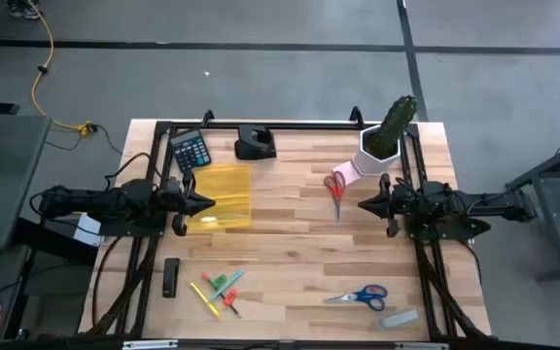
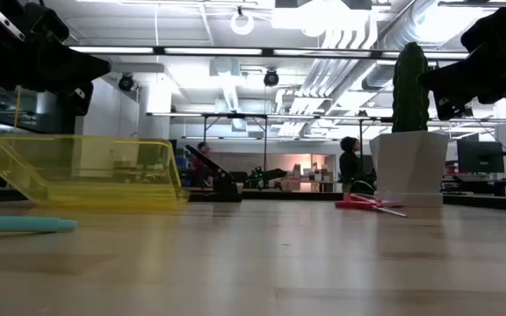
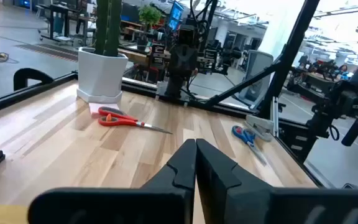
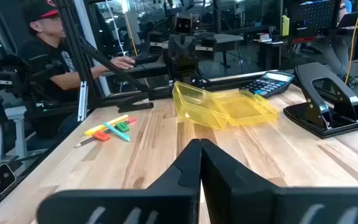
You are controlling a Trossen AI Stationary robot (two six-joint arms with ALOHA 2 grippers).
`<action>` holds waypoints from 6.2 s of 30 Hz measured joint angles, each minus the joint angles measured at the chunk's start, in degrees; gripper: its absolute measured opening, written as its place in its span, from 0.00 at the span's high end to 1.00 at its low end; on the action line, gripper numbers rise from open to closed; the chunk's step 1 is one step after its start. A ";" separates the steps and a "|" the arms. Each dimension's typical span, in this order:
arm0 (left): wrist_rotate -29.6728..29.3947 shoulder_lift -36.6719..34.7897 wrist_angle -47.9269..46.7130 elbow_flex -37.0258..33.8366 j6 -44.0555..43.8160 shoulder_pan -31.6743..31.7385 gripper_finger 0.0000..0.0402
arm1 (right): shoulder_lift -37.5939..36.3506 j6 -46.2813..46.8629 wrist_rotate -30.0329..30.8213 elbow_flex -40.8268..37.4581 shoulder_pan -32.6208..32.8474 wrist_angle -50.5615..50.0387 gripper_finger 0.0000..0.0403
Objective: Pack school essentials
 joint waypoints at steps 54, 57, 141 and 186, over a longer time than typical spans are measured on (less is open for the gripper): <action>0.00 0.02 0.01 -0.01 0.00 0.00 1.00 | 0.00 -0.06 -0.02 -0.02 0.00 0.00 1.00; 0.01 0.01 0.01 -0.01 0.00 0.00 1.00 | 0.01 -0.03 0.00 -0.01 0.00 0.00 1.00; 0.02 0.00 0.34 0.01 -0.02 0.00 1.00 | 0.02 -0.04 0.00 -0.02 0.00 0.00 1.00; -8.44 45.83 4.88 36.29 -6.04 -0.20 1.00 | 0.04 10.27 1.49 -0.02 0.00 7.22 1.00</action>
